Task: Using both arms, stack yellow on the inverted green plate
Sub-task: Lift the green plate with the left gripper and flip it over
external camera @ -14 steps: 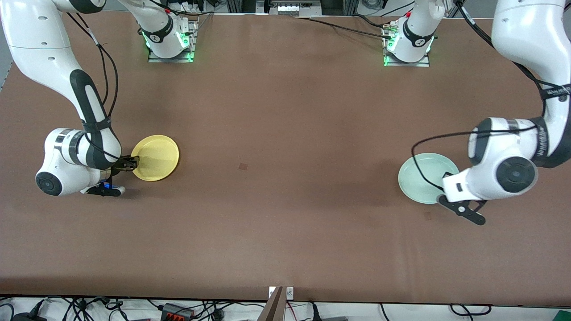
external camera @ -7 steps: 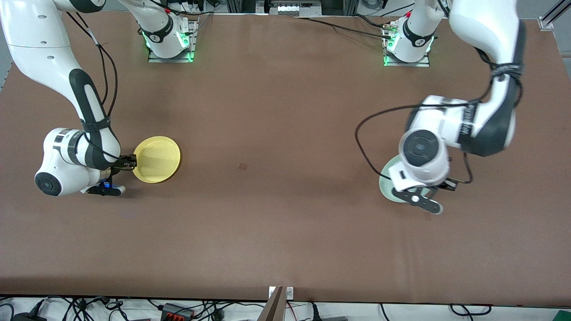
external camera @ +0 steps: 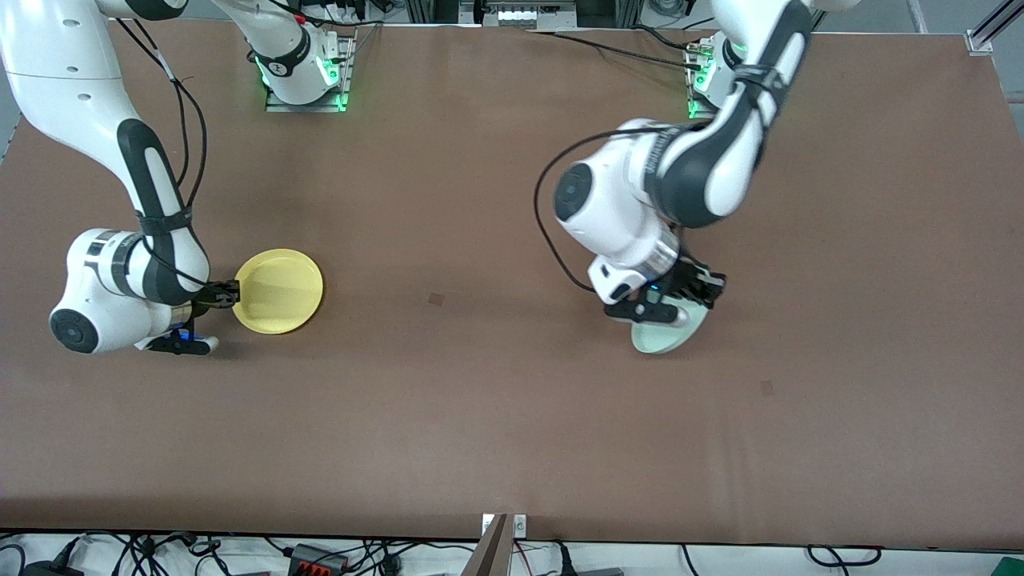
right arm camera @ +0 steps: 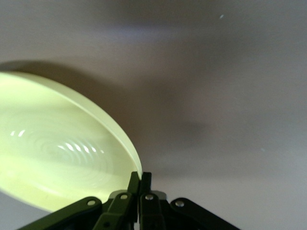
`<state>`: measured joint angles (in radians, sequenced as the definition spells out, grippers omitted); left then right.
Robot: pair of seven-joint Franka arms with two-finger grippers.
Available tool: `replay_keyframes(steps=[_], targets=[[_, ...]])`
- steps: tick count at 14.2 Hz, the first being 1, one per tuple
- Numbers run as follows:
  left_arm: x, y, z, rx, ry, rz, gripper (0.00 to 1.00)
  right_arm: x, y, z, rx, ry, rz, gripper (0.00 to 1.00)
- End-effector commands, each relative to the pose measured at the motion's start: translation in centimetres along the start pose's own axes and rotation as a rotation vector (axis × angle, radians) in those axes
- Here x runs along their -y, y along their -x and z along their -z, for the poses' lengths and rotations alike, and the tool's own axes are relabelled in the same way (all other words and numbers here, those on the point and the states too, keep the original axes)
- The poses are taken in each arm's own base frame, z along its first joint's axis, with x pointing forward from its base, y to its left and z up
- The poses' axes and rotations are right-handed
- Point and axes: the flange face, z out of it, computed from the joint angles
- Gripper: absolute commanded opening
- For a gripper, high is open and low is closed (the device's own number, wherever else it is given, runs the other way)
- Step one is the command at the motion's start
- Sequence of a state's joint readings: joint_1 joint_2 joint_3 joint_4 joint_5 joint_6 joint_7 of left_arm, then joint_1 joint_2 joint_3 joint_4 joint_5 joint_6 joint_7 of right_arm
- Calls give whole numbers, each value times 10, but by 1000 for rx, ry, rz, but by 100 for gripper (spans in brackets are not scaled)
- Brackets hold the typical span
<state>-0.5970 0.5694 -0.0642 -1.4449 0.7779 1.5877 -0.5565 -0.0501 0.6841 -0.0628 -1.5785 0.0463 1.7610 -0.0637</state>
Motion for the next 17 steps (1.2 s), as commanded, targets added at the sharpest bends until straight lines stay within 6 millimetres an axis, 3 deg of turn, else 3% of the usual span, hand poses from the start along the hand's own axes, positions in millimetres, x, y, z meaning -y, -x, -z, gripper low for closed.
replay_keyframes(steps=[1,2,4,8,9,10,12,15,17], targets=[[-73,22,17,-70,-220,67,1,-1,5,54,-18,-17,51,0],[-106,34,18,-90,-273,103,1,0,7,68,-27,-15,57,0],[-139,51,16,-105,-343,177,1,9,15,96,-44,-14,71,0],[-186,75,18,-149,-348,267,5,33,21,124,-57,-1,105,0],[-190,77,20,-150,-336,266,34,41,22,125,-54,3,119,0],[-196,81,21,-126,-296,264,99,45,22,124,-51,-6,125,0],[-212,83,38,-110,-124,275,100,47,22,125,-57,-79,132,0],[-215,78,48,-70,22,294,100,26,22,124,-58,-92,167,0],[-178,54,58,-3,221,379,100,22,22,124,-61,-95,163,0]])
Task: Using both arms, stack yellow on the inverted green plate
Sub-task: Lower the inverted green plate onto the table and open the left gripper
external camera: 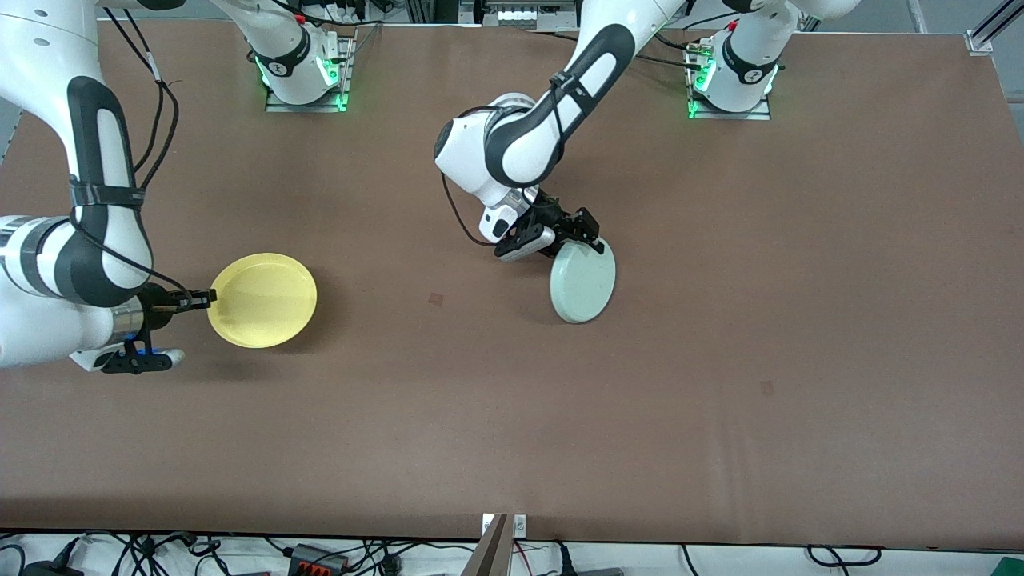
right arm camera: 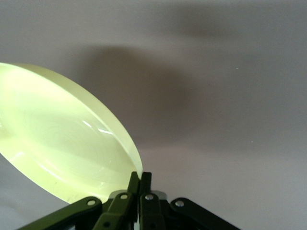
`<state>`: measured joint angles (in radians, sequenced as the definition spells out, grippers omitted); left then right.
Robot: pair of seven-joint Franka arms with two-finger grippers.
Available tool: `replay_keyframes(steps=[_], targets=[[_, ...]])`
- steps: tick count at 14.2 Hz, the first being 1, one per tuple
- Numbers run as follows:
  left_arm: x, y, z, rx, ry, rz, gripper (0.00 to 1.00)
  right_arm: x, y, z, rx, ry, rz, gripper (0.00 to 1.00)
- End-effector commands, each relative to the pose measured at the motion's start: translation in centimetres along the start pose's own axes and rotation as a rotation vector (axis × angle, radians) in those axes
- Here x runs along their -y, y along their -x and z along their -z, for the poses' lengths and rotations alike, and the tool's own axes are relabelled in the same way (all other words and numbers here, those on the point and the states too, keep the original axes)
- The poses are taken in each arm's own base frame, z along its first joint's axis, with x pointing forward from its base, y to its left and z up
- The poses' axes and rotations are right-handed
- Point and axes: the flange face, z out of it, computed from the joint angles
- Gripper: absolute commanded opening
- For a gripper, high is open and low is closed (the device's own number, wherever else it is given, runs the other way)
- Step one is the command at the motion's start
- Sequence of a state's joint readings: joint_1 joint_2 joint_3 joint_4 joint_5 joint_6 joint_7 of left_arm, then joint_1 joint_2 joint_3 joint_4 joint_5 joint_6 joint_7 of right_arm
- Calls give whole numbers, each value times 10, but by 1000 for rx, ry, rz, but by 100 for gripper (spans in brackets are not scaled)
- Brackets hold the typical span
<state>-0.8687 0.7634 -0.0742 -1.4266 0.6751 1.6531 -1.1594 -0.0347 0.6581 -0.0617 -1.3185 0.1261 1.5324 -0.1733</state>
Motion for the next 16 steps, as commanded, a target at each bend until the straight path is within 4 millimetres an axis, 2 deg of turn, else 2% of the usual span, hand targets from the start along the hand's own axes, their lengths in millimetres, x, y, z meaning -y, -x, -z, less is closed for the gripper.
replay_keyframes(steps=[1,3,4,7,9,13,16], targets=[[42,-46,16,126,229,131,100,-3,3,6,0,-26,24,0],[51,-66,17,193,368,205,100,4,0,6,-8,-20,37,0],[51,-69,16,208,398,219,100,4,-1,5,-9,-20,45,0],[59,-71,13,233,405,234,100,5,-3,4,-17,-22,56,0],[56,-71,10,259,428,241,100,3,-4,1,-14,-22,54,0],[46,-70,-18,238,497,243,100,1,-4,1,-13,-23,58,0],[39,-67,-28,207,562,246,100,-1,-4,0,-13,-23,63,0]])
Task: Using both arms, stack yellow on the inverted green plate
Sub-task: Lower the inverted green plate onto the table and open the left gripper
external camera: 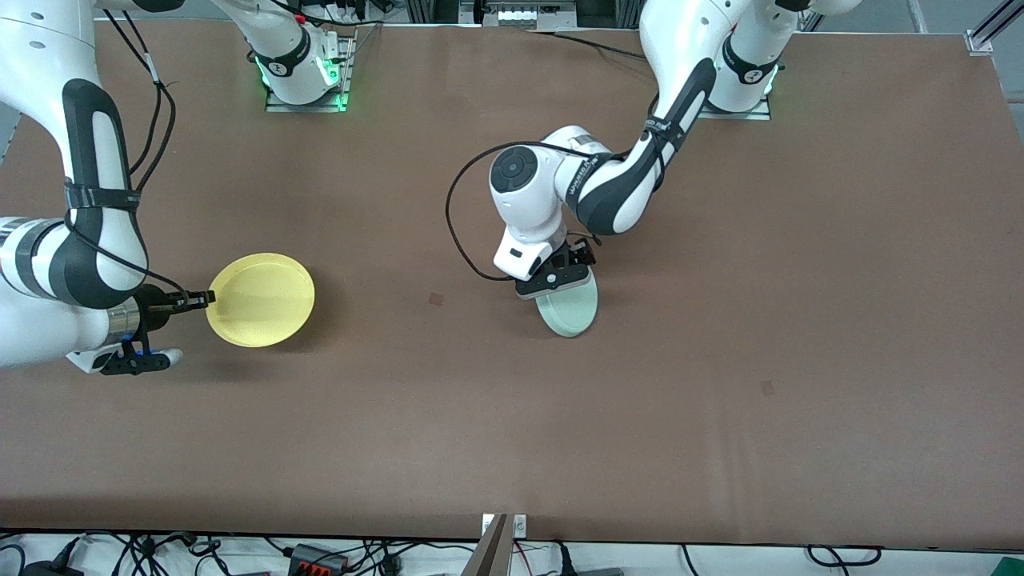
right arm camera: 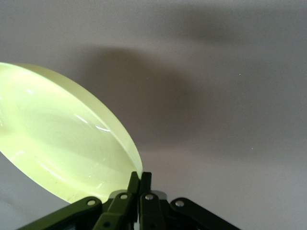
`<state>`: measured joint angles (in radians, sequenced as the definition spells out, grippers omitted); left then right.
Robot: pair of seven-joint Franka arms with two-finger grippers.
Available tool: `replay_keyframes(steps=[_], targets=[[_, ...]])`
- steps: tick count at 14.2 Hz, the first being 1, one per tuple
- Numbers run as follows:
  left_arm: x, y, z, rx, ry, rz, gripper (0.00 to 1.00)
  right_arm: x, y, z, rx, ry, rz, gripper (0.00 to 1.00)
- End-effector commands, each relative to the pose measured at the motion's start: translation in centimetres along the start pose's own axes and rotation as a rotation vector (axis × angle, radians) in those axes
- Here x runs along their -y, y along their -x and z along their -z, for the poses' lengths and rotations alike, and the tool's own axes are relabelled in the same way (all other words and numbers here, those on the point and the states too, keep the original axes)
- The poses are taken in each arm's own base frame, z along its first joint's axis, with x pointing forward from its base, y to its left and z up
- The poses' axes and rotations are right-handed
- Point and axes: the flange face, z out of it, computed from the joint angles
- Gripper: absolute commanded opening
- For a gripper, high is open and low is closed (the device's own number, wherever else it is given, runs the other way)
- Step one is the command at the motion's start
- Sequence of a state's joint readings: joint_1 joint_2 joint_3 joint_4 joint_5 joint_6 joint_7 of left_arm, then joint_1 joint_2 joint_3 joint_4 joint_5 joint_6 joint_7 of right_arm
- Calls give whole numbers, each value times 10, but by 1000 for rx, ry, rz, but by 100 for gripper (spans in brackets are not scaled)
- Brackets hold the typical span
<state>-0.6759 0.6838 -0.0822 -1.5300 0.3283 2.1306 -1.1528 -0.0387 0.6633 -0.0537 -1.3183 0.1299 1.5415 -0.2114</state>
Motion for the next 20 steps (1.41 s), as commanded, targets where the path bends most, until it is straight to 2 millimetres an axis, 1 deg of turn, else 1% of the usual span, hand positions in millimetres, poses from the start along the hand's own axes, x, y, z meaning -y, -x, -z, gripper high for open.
replay_keyframes(steps=[1,2,3,5,6,8,9,11,12,13,14,15,16,17,18,20], targets=[[6,2,-6,1,76,-24,100,-3,-2,1,-5,-14,24,0],[11,-10,-5,-8,101,-14,100,-3,-3,-1,-4,-9,28,0],[9,-12,1,-8,122,-11,100,-6,-5,-4,-3,-5,24,0],[16,-25,3,22,187,10,100,-11,-7,-10,4,-5,20,0],[31,-40,-1,44,206,-11,100,-12,-6,-11,6,-4,17,0],[43,-57,4,49,261,-129,100,-10,-6,-9,3,-4,17,0],[47,-62,4,44,271,-170,100,-8,-6,-7,0,-2,20,0],[35,-55,14,18,326,-215,100,1,-7,0,-18,-6,23,0],[31,-54,15,-5,356,-242,100,13,-8,4,-19,-10,32,0],[29,-50,6,-11,365,-289,100,25,-9,4,-16,-12,37,0],[22,-40,-2,-7,362,-360,100,34,-10,3,-15,-18,34,0],[19,-34,-7,-4,358,-401,100,38,-10,4,-20,-30,37,0],[18,-33,-6,-4,357,-409,100,40,-11,3,-20,-40,37,0],[19,-34,-1,-8,357,-405,100,42,-11,4,-22,-45,37,0],[26,-42,7,-11,347,-395,100,50,-12,3,-21,-54,44,0],[50,-55,28,31,254,-375,100,73,-13,2,-23,-94,51,0]])
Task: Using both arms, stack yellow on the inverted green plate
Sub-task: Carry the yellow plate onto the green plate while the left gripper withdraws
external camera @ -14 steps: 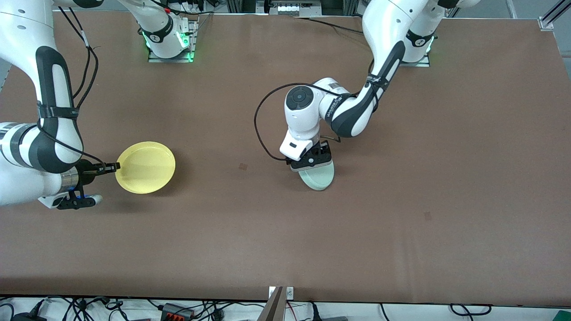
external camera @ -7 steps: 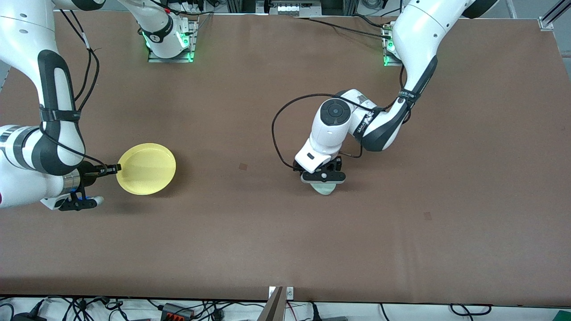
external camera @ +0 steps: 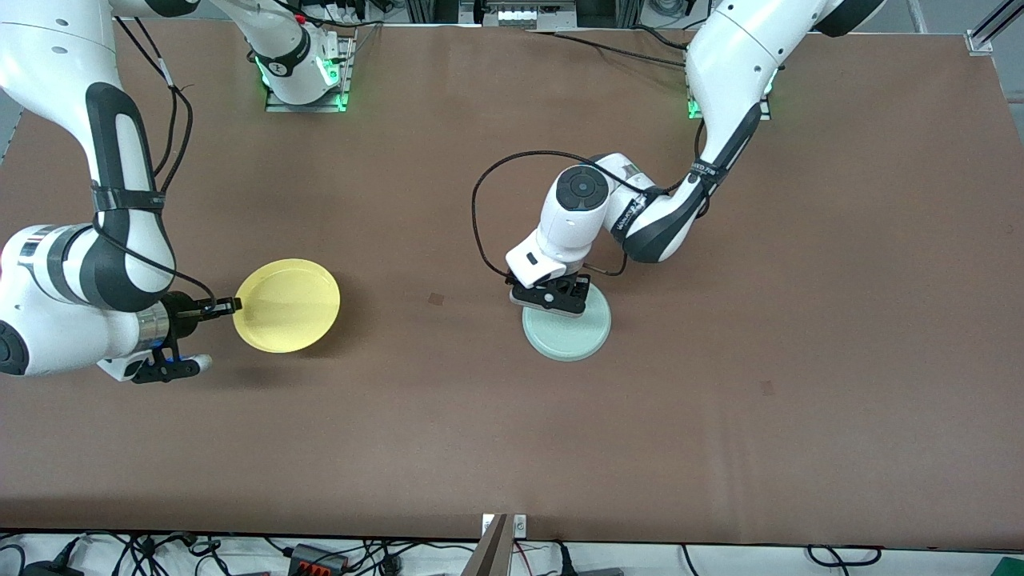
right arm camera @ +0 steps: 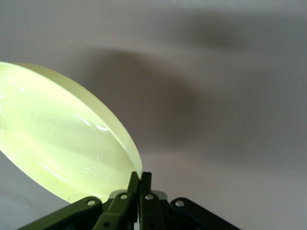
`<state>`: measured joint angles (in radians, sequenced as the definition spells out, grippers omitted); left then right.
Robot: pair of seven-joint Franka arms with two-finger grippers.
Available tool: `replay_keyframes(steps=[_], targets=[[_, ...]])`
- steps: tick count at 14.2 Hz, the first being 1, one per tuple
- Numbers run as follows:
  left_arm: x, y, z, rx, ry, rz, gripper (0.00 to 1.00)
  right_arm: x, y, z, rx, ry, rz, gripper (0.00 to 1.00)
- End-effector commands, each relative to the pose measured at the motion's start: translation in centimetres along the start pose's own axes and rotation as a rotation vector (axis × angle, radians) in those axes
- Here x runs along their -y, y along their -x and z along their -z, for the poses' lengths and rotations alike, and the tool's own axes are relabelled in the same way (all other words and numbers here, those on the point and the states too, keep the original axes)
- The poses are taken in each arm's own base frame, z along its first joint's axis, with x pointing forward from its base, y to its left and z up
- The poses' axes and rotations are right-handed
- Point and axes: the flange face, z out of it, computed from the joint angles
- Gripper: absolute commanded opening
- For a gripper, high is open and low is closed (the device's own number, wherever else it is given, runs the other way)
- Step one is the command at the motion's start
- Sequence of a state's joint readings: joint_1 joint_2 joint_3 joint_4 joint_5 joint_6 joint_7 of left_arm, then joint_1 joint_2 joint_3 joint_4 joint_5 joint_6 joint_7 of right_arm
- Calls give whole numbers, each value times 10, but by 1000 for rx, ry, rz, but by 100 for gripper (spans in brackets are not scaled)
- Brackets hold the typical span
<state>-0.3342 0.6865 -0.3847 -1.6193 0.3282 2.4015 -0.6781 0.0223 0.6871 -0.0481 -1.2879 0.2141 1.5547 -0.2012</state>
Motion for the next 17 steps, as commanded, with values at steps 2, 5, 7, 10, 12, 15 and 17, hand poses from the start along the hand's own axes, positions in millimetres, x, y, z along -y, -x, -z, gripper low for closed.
replay_keyframes(steps=[2,5,7,10,12,15,17], targets=[[62,-15,51,111,-135,35,100,64,-3,-3,10,-61,18,0],[130,-25,77,206,-208,49,100,142,-16,-27,6,-30,-27,0],[180,-33,108,234,-234,43,100,195,-25,-45,-27,-80,-92,0],[211,-22,179,285,-293,-22,100,261,-34,-76,-54,-170,-181,0],[210,-12,219,291,-302,-17,100,305,-33,-102,-69,-162,-225,0],[222,-8,269,243,-248,34,100,359,-31,-140,-108,-158,-323,0],[223,-3,309,229,-249,-25,100,392,-33,-155,-108,-219,-393,0]])
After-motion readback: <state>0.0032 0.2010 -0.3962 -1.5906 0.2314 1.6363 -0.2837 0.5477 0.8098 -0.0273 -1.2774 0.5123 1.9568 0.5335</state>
